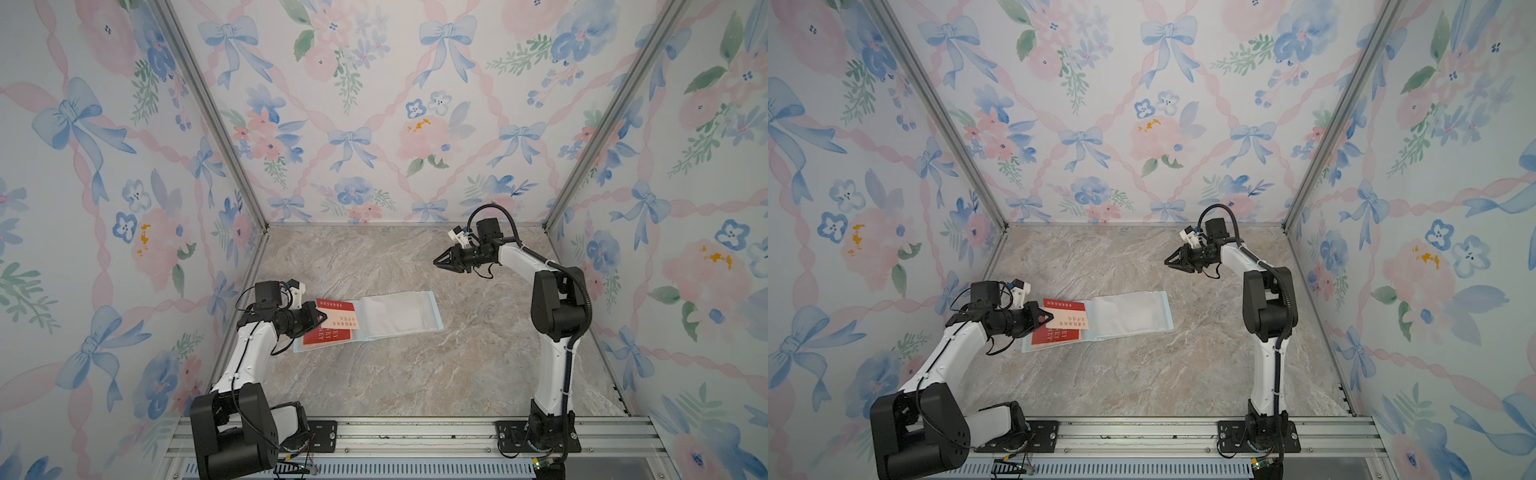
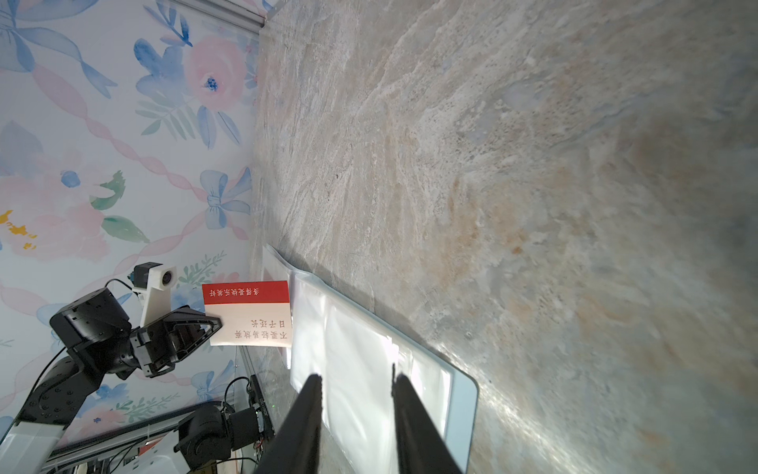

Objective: Place the photos into the photo albums
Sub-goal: Insert the photo into the photo album.

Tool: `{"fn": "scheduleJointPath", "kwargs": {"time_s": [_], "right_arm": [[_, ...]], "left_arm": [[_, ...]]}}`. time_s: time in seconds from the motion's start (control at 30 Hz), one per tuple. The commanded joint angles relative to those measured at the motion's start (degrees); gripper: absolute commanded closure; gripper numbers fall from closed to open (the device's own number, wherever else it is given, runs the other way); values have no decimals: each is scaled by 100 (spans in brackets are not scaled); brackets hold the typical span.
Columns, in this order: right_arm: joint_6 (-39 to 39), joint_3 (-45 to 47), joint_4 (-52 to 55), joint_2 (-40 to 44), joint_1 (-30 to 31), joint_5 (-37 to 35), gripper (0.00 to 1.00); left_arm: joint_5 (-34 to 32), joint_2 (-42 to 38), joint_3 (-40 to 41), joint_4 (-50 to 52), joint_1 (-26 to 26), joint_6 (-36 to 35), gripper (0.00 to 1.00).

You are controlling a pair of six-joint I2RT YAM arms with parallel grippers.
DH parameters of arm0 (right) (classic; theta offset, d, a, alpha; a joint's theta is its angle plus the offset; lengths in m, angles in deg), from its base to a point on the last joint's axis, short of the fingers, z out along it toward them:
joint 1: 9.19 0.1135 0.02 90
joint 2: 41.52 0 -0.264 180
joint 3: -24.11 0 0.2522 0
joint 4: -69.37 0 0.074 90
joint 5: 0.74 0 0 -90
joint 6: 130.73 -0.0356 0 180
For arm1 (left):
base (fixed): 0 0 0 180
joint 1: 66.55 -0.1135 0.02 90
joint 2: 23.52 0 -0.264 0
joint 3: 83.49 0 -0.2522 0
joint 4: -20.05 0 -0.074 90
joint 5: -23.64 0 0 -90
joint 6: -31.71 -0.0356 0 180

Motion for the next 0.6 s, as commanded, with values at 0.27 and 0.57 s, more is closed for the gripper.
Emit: {"fn": "scheduleJointPath", "kwargs": {"time_s": [0.27,0.57], "right_arm": [[59,-206,180,-157,-22,18,69],[194,-342,441,-249,39,-8,69]], "left_arm": [[791,-71,-292,216,-21,-146,100],[789,7,-331,221,-23,-141,100]]}}
